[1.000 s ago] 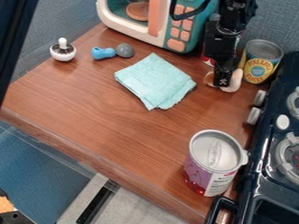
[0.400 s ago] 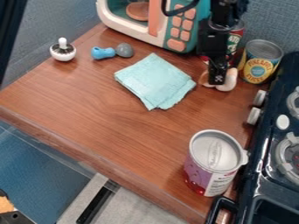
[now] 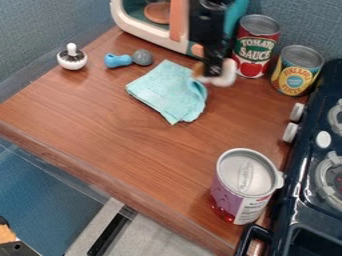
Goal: Take the toy to the left part of the table
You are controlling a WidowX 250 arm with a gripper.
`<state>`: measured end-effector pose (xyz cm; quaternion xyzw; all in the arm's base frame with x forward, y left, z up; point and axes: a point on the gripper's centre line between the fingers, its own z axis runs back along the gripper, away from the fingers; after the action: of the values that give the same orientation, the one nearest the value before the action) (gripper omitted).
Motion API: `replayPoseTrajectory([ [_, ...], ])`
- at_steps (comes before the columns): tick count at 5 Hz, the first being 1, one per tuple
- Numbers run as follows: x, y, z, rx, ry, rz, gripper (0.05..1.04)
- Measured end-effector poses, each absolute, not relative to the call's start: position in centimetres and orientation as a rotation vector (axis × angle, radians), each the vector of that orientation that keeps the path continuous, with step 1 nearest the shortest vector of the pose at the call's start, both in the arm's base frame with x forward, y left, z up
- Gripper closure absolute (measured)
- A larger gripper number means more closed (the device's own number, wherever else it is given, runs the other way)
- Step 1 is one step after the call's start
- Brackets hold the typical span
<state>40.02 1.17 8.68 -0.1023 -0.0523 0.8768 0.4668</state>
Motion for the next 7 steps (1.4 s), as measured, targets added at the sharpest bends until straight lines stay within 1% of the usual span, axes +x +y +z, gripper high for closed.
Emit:
replayPoseTrajectory([
  [1, 37.8, 3.7, 9.5, -0.267, -0.134, 2.231, 0.72],
  [2, 35.5, 6.4, 10.0, -0.259, -0.173, 2.352, 0.721],
  [3, 32.9, 10.2, 9.5, -0.206, -0.209, 2.55, 0.721],
  [4, 31.8, 13.4, 8.9, -0.266, -0.219, 2.704, 0.721],
  [5, 30.5, 16.6, 8.9, -0.256, -0.279, 2.85, 0.721],
  [6, 29.3, 18.0, 7.0, -0.17, -0.241, 2.959, 0.721],
  [7, 29.5, 18.4, 5.7, -0.059, -0.254, 2.944, 0.721],
])
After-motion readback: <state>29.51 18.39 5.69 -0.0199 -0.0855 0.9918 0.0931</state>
